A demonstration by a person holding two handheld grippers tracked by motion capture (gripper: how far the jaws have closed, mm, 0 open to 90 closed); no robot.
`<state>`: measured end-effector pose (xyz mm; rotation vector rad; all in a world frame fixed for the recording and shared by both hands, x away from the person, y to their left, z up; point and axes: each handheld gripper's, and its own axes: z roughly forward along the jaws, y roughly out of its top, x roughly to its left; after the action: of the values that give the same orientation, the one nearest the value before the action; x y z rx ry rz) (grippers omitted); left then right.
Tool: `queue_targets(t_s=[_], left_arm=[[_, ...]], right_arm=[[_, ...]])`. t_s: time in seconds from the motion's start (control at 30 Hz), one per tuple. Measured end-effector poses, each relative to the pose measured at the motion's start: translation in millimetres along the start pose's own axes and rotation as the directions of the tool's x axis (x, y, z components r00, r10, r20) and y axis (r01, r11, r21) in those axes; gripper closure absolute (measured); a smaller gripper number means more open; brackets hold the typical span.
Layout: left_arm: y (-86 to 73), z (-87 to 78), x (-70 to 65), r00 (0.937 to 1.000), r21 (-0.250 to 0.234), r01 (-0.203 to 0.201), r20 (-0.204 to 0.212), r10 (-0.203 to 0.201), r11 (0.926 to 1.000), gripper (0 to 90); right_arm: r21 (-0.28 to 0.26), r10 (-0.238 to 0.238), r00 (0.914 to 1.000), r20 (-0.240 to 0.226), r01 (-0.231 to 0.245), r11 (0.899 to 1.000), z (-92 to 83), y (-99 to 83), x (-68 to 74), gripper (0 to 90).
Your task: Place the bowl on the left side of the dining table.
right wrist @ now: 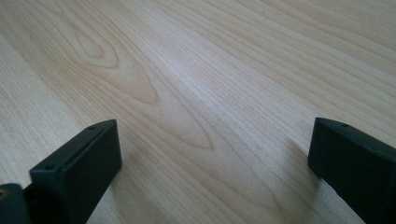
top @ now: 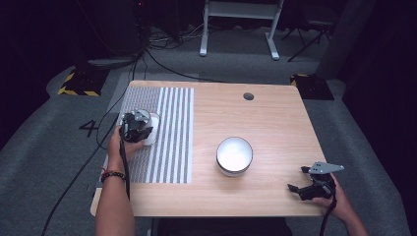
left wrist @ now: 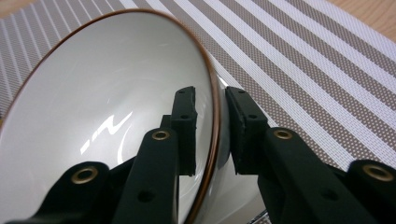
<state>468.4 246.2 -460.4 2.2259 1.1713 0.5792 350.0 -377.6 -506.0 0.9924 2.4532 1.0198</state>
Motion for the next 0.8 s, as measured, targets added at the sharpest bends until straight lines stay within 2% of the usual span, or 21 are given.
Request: queue_targets(t_s=[0.07,0.17,0.23,0.3,0.37,0.47,0.6,0.77,0.8], left_arm=[[-0.5,2.6,-3.5,0.9997,0.0,-0.024,-0.006,0.024,0.9997,72.4],[-1.9,2.8,-4.8,1.0,-0.022,0.006,0.006,-0.006,0.9997,70.2],[-2.6,2.7,-4.5,0.9999,-0.023,0.007,0.01,-0.006,0.9997,69.9],[-2.2,4.5,-5.8,0.9999,-0.002,-0.01,-0.005,0.01,1.0,66.9],[-2.4,4.2,-6.4,0.9999,-0.006,0.011,-0.003,-0.011,0.9999,64.9],[-2.4,3.9,-5.3,0.9998,-0.012,0.009,-0.02,-0.01,0.9999,63.1],[-2.6,4.2,-5.6,0.9998,-0.014,0.018,-0.011,-0.018,0.9997,61.9],[-2.0,3.4,-4.5,0.9994,-0.012,0.021,-0.028,-0.022,0.9997,57.3],[-1.8,3.3,-4.7,0.9995,-0.008,0.028,-0.017,-0.028,0.9996,56.5]], right_arm=[[0.0,0.0,1.0,0.0,0.0,1.0,0.0,0.0,0.0,2.8],[0.0,0.0,1.0,0.0,0.0,1.0,0.0,0.0,0.0,2.8],[0.0,0.0,1.0,0.0,0.0,1.0,0.0,0.0,0.0,2.8],[0.0,0.0,1.0,0.0,0.0,1.0,0.0,0.0,0.0,2.8],[0.0,0.0,1.0,0.0,0.0,1.0,0.0,0.0,0.0,2.8],[0.0,0.0,1.0,0.0,0.0,1.0,0.0,0.0,0.0,2.8],[0.0,0.0,1.0,0.0,0.0,1.0,0.0,0.0,0.0,2.8],[0.0,0.0,1.0,0.0,0.0,1.0,0.0,0.0,0.0,2.8],[0.0,0.0,1.0,0.0,0.0,1.0,0.0,0.0,0.0,2.8]])
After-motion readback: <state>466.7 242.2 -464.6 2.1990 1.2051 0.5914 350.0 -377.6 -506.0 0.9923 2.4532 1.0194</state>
